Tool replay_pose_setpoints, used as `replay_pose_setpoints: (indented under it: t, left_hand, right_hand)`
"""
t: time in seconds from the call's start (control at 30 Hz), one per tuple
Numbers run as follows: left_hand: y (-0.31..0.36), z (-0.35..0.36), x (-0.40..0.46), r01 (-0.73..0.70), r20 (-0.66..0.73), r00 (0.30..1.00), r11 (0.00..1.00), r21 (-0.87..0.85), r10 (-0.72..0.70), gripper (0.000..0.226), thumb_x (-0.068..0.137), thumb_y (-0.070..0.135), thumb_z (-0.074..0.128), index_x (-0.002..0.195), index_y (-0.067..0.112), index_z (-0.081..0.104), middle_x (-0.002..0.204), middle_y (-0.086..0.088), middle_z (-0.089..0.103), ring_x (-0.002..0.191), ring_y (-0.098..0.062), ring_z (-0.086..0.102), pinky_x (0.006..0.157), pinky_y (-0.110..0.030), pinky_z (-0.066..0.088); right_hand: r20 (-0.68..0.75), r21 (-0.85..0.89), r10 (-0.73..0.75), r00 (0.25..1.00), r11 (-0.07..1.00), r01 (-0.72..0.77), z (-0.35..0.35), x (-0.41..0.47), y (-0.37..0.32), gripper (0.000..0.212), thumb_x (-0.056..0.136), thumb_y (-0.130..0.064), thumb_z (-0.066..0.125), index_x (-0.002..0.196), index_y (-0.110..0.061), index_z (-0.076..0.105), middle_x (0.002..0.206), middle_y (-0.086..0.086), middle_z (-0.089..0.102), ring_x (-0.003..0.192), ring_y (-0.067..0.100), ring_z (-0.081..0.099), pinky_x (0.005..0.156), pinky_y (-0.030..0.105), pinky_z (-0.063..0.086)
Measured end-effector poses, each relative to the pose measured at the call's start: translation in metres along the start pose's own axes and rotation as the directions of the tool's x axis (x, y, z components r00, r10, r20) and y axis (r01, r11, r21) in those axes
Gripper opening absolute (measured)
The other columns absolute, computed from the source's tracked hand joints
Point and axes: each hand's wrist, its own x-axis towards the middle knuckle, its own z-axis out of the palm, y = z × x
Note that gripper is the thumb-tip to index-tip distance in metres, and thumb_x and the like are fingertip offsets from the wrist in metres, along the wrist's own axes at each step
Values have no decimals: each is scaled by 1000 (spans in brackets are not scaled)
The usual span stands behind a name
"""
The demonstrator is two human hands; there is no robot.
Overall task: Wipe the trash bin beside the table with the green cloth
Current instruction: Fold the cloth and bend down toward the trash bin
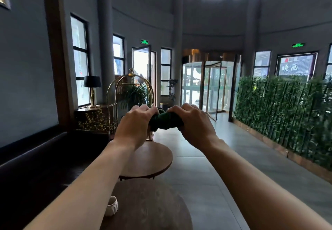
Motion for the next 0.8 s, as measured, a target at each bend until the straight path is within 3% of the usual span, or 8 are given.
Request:
replay_pose_setpoints:
  t: [0.33,0.8]
  left_hand:
    - [68,-17,-12,-21,12,1000,999,36,21,33,91,11,67,118,28,60,102,3,64,97,-21,58,83,-43,57]
    - [92,18,-67,21,147,989,999,26,-24,34,90,13,68,118,29,60,109,4,66,98,-23,58,83,-43,56]
  right_hand:
    - [-14,46,6,1000,999,-6,-46,-44,30,47,93,-8,66,135,-28,58,111,8,64,101,31,59,80,46,56]
    - [101,95,48,994,994,-58,-22,-109,35,48,93,-7,65,134,-30,60,114,8,65,102,32,59,80,45,56]
